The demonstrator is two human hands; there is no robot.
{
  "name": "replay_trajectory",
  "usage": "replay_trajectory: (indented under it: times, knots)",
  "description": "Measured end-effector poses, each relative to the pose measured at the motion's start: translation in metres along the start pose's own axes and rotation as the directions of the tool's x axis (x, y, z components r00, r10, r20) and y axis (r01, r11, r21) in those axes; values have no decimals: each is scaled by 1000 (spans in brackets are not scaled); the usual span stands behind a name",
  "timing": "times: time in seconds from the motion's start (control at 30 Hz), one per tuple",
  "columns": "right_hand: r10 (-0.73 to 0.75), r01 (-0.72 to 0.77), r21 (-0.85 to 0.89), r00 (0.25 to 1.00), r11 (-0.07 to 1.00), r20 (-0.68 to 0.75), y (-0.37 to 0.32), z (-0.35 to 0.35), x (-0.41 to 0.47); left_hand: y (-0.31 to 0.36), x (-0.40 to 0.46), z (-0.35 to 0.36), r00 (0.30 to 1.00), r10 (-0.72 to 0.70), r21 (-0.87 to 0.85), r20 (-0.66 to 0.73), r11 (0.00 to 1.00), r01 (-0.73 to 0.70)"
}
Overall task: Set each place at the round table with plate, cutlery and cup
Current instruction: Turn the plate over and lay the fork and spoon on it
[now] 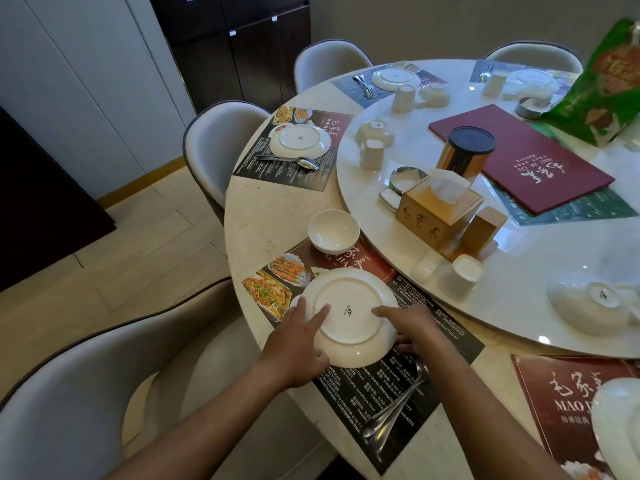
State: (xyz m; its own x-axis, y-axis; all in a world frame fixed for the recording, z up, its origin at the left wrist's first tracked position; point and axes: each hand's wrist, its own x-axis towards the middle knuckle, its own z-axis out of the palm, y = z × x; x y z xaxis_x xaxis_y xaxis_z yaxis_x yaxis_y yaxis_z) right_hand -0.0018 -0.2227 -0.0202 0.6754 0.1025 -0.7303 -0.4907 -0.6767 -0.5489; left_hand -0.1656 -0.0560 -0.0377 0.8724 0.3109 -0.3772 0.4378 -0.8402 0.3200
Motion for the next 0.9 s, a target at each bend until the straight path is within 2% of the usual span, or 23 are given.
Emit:
replay_trajectory:
  times: [0.1,0.17,0.33,0.47,0.53,0.6,0.7,0.9]
  knots:
    - [29,-35,79,997,996,67,-1,-5,-7,-9,-5,2,997,73,42,23,996,-74]
    - [17,-25,90,996,996,87,-2,-7,-17,-16,-11,5,993,117,56,-17,992,-116]
    - [-173,176,-67,983,982,56,0,-5,-46,-34,-24,8,932,210,5,-297,976,-218]
    - [-331,336,-91,942,938,63,-4,-11,-65,-37,-28,-13,841,181,-123,-510,952,-280]
    - [-371,379,-86,924,921,96,-6,-15,-70,-36,-27,-32,808,183,-113,-560,949,-294]
    - [-381,389,-50,917,920,119,-8,-18,-74,-32,-22,-51,803,183,-93,-567,954,-284]
    - [-401,402,-13,914,915,67,-11,-16,-74,-25,-10,-75,833,127,-114,-538,969,-221]
    - [-361,362,-59,932,930,26,-4,-9,-59,-26,24,-83,936,-36,-173,-351,984,-27]
